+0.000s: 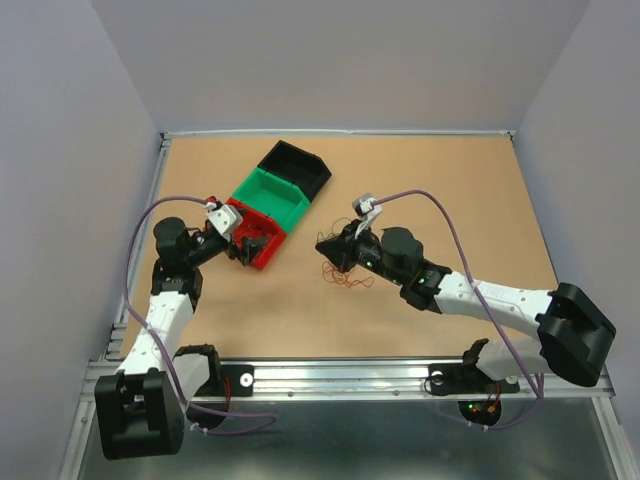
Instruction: Untangle the cables
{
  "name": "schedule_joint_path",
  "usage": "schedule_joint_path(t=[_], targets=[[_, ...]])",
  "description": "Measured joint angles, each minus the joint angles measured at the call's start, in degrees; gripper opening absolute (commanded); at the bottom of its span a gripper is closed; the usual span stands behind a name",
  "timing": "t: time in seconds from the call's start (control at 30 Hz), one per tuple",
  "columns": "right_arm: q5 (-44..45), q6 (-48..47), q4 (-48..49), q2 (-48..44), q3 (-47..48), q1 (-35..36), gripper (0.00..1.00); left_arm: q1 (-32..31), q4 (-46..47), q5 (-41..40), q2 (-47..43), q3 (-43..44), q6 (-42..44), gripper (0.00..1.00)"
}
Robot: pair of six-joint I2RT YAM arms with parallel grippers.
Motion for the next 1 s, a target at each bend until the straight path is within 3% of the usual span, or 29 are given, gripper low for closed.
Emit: schedule_joint_path(t=[0.1, 0.2, 0.33, 0.43, 1.0], targets=[[-5.7, -2.1, 1.6, -0.4, 0.0, 1.2, 0.0, -0.5, -3.5, 3.7, 1.0, 4.0, 5.1, 0.98], [-11.3, -4.2, 3.2, -1.3, 0.0, 2.2, 0.01, -1.6, -4.3, 5.2, -3.6, 3.4, 8.8, 0.99], [-15.7, -5.1, 4.3, -3.4, 0.0, 4.1, 0.01, -6.6, -5.1, 7.4, -11.4, 0.4, 14.0, 0.99], [-18.1, -5.6, 5.2, -5.6, 0.0, 5.0, 0.01, -10.0, -7.1, 8.8, -12.3, -0.1, 18.2, 0.98], [-19.9, -4.7, 6.1, -12.9, 0.0, 5.1, 0.01, -20.9, -11.2, 11.8, 4.1, -0.1, 29.7, 0.85]])
